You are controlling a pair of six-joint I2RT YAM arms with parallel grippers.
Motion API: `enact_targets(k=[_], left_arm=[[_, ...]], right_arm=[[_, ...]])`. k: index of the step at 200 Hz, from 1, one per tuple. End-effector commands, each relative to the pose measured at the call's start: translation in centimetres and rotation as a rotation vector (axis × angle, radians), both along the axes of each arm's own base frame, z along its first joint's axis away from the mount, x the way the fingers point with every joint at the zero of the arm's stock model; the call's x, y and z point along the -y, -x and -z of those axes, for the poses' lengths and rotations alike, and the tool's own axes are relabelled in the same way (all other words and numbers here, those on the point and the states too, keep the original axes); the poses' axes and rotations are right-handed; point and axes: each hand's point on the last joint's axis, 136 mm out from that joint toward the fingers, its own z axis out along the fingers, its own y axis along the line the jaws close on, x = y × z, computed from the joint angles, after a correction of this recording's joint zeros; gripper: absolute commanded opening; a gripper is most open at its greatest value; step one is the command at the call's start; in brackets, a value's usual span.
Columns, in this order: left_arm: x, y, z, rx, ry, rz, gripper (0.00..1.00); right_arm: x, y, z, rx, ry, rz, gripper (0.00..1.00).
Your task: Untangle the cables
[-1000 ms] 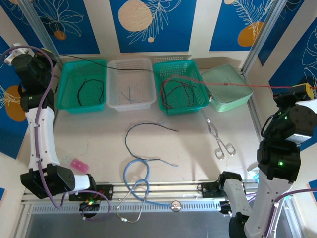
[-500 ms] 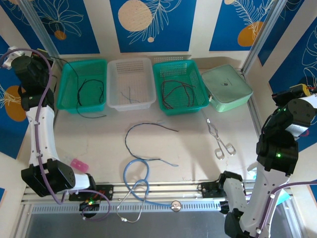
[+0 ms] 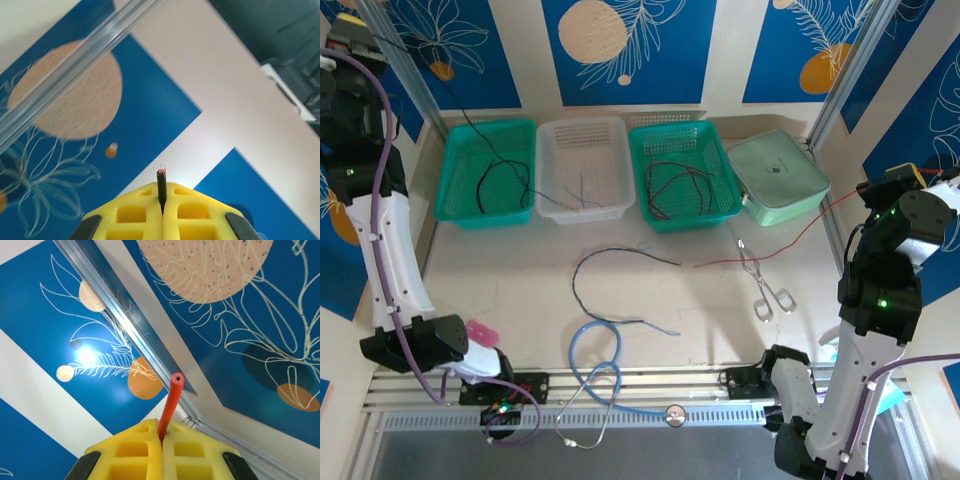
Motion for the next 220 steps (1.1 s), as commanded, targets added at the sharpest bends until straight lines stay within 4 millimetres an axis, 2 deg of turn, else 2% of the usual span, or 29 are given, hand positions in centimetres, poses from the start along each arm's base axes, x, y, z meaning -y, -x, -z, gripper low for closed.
enact_targets(k=[1, 19, 40, 55, 75, 90, 106, 132, 152, 169, 195, 210, 220], left_arm=[[-0.6, -0.1, -2.5, 0.063, 0.001, -0.031, 0.0], [-1.1, -0.4, -3.7, 0.085, -0.002, -0.058, 0.0], [-1.8, -1.3, -4.0, 0.083, -0.027, -0.094, 0.0], [-2.3, -2.9, -2.8, 0.045, -0.07, -0.121, 0.0], [-3.0, -5.5, 0.6, -0.037, -0.11, -0.133, 0.0], [-2.9, -7.6, 4.0, -0.078, -0.109, -0.092, 0.0], [-2.3, -9.7, 8.9, -0.151, -0.089, -0.025, 0.0], [-1.3, -11.3, 16.8, -0.296, -0.058, 0.014, 0.0], [0.4, -12.5, 22.5, -0.427, -0.082, 0.059, 0.0], [1.7, -13.2, 27.4, -0.522, -0.083, 0.082, 0.0], [2.5, -13.8, 34.1, -0.685, -0.079, 0.066, 0.0], [2.2, -13.6, 37.2, -0.803, -0.103, 0.023, 0.0], [1.0, -12.9, 38.8, -0.875, -0.102, -0.045, 0.0]], right_arm=[[-0.6, 0.0, -1.2, 0.04, -0.01, -0.037, 0.0], [-0.7, -0.1, -1.4, 0.044, -0.01, -0.043, 0.0], [-0.9, -0.1, -1.6, 0.044, -0.003, -0.051, 0.0], [-0.9, 0.0, -1.7, 0.042, 0.003, -0.052, 0.0], [-1.1, 0.1, -1.9, 0.044, 0.008, -0.063, 0.0], [-1.4, 0.0, -1.9, 0.049, -0.005, -0.08, 0.0], [-1.7, 0.2, -1.8, 0.068, -0.047, -0.092, 0.0], [-2.3, 0.0, -2.4, 0.119, -0.094, -0.131, 0.0], [-3.1, -0.5, -3.4, 0.134, -0.095, -0.178, 0.0], [-3.7, -0.8, -4.2, 0.144, -0.091, -0.214, 0.0], [-4.2, -0.6, -4.7, 0.156, -0.079, -0.228, 0.0], [-4.3, -0.3, -4.9, 0.15, -0.056, -0.224, 0.0], [-4.3, 0.1, -5.0, 0.145, -0.039, -0.219, 0.0]])
